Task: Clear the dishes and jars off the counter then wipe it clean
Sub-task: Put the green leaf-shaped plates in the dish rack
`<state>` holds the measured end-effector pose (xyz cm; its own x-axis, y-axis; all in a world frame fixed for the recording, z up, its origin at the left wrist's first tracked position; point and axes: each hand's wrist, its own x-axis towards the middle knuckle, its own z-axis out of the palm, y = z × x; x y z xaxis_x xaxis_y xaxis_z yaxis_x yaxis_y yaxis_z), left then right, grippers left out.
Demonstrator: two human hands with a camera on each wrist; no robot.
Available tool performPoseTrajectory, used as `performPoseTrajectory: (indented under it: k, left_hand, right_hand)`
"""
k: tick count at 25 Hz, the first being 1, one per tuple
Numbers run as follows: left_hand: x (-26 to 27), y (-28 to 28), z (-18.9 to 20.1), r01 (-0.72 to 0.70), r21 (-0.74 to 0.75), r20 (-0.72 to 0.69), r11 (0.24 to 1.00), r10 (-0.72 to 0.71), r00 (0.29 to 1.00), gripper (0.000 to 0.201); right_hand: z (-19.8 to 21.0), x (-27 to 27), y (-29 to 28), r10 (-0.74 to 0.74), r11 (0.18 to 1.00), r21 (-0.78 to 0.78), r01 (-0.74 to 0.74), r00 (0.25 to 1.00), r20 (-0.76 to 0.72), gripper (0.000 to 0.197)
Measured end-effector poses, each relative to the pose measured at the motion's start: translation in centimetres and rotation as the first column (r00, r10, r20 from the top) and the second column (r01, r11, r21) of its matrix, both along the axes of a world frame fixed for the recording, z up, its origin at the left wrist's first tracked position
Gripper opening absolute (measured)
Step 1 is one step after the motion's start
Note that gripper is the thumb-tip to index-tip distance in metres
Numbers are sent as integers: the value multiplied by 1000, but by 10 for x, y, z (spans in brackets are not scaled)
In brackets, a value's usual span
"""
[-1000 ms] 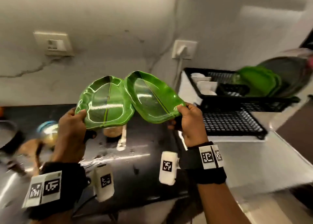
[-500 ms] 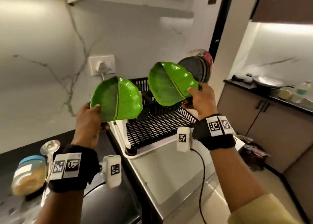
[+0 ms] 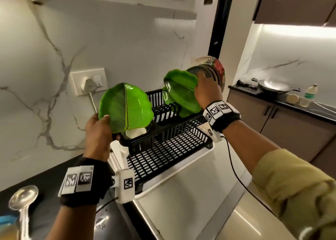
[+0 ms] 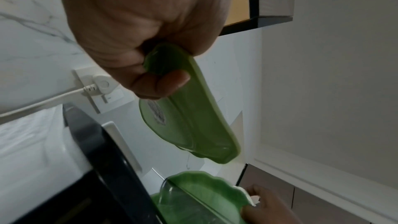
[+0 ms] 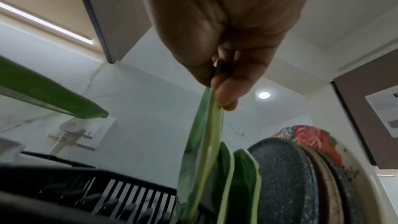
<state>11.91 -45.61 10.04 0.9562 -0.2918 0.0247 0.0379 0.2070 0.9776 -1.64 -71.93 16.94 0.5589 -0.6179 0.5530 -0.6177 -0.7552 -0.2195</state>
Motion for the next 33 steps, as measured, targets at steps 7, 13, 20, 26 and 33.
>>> performPoseTrajectory:
  k: [7, 13, 20, 26, 33]
  left_hand:
    - [17, -13, -2, 22, -54, 15, 998, -21, 1000, 18]
    - [-2, -19, -8, 67, -49, -34, 997, -69, 997, 20]
    - [-51, -63, 2, 164, -79, -37, 983, -168, 985, 16]
    - [-51, -62, -9, 26, 490, 542, 871, -328, 774, 32]
    - [-50, -53, -17, -313, 770, 620, 556, -534, 575, 18]
  right_hand:
    - [-21, 37, -5, -25, 996, 77, 39, 985, -172, 41]
    - [-22, 28, 5, -99, 981, 147, 129, 975, -198, 31]
    - [-50, -7, 73, 119, 482, 684, -548, 814, 568, 33]
    - [-36, -20, 28, 4, 742, 543, -393, 812, 583, 11]
    - [-5, 12, -8, 15, 994, 107, -29, 991, 131, 30]
